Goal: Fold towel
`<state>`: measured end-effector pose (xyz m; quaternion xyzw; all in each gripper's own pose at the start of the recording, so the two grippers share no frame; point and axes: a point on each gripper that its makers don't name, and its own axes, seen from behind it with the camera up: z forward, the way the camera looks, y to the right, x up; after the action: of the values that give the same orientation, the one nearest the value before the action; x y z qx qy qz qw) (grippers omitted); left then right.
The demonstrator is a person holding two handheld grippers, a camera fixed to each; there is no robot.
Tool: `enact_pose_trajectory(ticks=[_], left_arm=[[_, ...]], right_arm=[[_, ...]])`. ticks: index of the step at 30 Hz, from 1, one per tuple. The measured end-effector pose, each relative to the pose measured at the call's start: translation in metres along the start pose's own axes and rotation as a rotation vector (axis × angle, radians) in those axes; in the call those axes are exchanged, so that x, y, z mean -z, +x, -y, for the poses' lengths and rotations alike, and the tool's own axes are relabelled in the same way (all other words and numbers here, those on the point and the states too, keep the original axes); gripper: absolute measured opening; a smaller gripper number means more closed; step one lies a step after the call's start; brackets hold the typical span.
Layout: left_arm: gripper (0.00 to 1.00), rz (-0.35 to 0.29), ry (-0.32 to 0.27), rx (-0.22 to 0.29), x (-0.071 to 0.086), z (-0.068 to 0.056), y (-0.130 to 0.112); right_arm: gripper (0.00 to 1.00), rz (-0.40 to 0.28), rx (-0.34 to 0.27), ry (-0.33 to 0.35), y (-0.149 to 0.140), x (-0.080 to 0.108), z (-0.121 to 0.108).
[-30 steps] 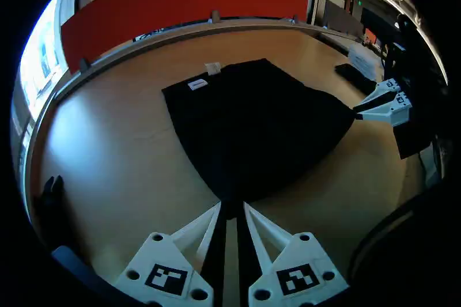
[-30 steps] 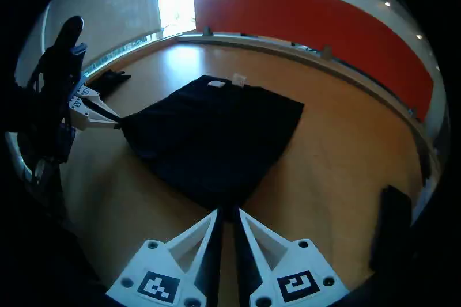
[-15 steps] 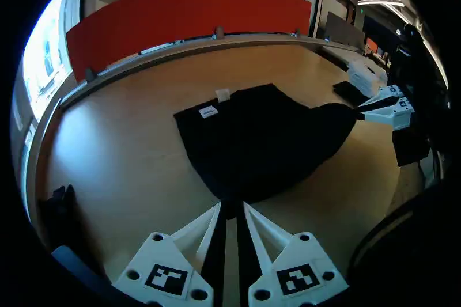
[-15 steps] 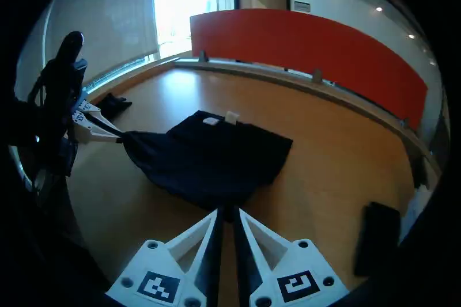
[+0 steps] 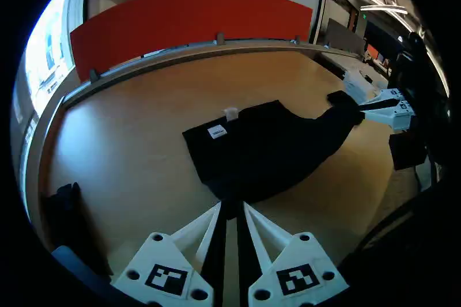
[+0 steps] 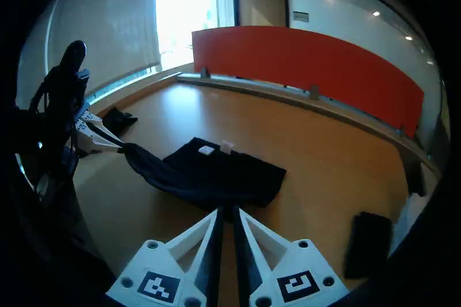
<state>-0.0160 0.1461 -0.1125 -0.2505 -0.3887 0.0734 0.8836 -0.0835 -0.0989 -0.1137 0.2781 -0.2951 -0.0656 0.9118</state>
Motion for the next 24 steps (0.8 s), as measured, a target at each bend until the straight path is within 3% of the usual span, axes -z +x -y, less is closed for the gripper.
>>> enact_pose_trajectory(ticks=[9,24], left_arm=[[0.11,0.002,-0.007,0.024,0.018,-0.003,0.004],[0.11,-0.002,-0.025,0.039,0.034,-0.01,0.007]], right_arm=[[0.12,-0.029,-0.017,0.012,0.014,0.015,0.012],[0.12,-0.036,-0.013,0.012,0.021,0.029,0.017]])
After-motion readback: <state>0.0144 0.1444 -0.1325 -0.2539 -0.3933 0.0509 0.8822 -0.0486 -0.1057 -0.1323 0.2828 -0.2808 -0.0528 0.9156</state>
